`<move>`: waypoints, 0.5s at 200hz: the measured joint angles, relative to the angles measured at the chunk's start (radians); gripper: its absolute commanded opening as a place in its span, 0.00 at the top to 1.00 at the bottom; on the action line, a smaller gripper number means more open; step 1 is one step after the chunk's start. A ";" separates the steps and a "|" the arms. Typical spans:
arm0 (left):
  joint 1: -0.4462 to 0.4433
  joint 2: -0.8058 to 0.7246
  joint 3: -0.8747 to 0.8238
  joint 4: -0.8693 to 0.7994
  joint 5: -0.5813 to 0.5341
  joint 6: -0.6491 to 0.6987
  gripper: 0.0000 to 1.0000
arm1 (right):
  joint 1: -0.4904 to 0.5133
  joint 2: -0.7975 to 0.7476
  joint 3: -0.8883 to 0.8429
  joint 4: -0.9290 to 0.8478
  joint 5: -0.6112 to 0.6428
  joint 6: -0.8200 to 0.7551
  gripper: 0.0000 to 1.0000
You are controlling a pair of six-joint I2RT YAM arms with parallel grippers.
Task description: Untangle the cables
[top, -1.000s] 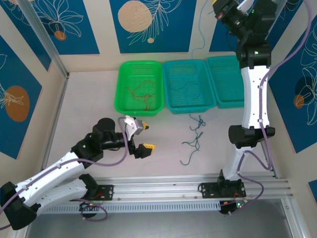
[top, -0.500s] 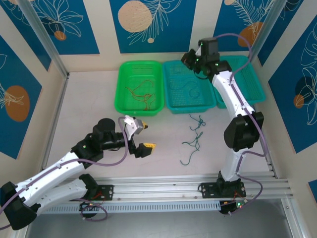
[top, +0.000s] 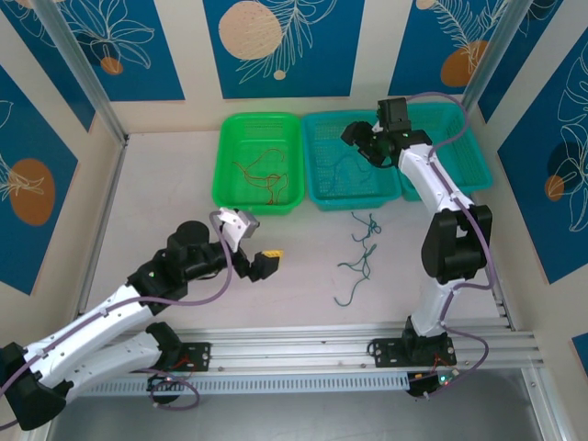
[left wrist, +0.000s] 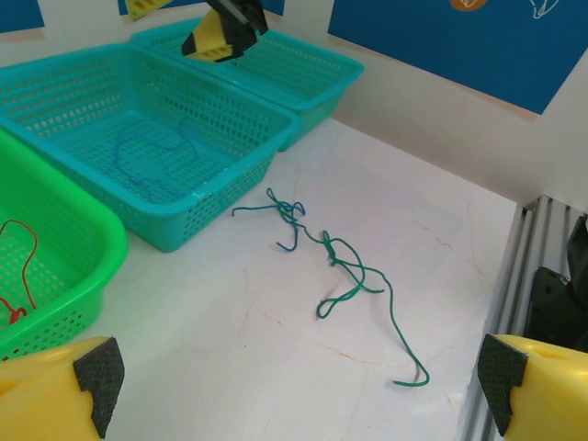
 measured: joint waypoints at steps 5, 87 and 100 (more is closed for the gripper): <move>0.000 0.001 0.000 0.000 -0.003 -0.002 0.00 | 0.003 -0.010 -0.003 -0.004 0.010 -0.010 0.27; 0.000 0.079 0.010 0.006 -0.029 -0.012 0.00 | 0.023 -0.583 -0.547 0.116 0.101 -0.066 0.31; 0.000 0.089 0.015 0.010 -0.033 -0.009 0.00 | 0.013 -0.641 -0.650 0.117 0.103 -0.037 0.31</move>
